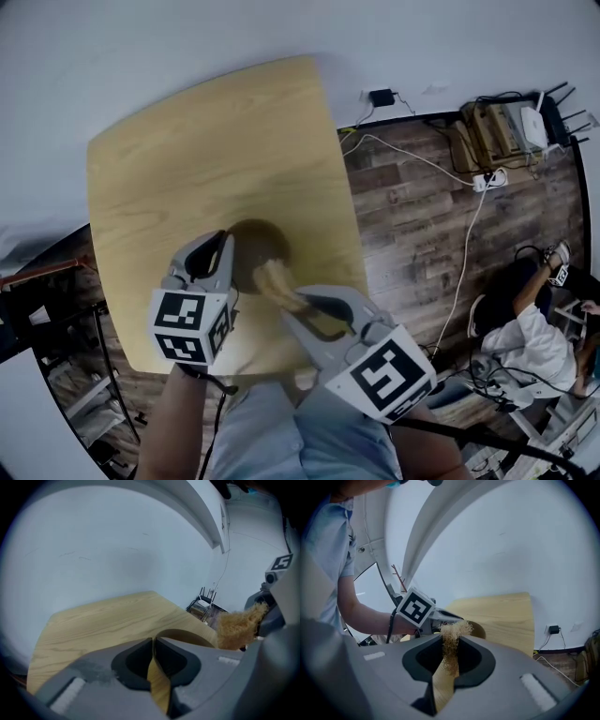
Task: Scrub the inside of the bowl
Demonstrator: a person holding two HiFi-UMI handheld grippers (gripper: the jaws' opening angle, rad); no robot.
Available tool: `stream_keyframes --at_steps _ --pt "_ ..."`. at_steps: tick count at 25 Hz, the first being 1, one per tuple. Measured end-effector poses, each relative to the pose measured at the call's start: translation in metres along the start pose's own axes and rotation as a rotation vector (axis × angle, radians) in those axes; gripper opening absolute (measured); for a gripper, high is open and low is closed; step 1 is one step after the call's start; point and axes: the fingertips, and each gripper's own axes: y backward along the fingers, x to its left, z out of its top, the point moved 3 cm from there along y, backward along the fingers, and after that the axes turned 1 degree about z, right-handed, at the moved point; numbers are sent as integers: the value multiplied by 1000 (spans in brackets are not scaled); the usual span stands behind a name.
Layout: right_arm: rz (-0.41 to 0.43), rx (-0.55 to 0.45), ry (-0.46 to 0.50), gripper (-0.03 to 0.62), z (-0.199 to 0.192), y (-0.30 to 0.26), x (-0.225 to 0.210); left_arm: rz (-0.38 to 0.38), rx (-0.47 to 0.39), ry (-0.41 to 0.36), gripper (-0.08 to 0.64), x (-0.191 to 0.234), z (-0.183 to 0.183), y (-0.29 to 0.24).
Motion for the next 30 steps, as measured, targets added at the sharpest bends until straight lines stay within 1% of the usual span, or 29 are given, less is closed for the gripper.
stream_keyframes --at_steps 3,8,10,13,15,18,21,24,27,30 --pt "-23 21 7 60 3 -12 -9 -20 -4 11 46 -2 0 -1" --pt "-70 117 72 60 -5 -49 -27 -52 -22 35 46 -3 0 -2" --pt "-51 158 79 60 -10 -64 -25 -57 -25 37 46 -3 1 -1" --pt "10 191 78 60 -14 -81 -15 -73 -35 36 46 -2 -2 -3" --pt "52 196 68 60 -15 -87 -7 -81 -37 36 46 3 -5 -6" --pt "97 201 56 60 -13 -86 4 -83 -40 57 48 8 -6 -7" --pt "108 198 62 60 -10 -78 12 -81 -46 65 49 9 -2 -6" --pt "119 189 71 60 -7 -66 21 -77 -32 61 51 10 -4 -4" --pt "126 171 66 60 -5 -52 25 -64 -45 51 52 9 -6 -5" --pt "140 139 69 60 -2 -36 30 -56 -63 90 52 7 -9 -3"
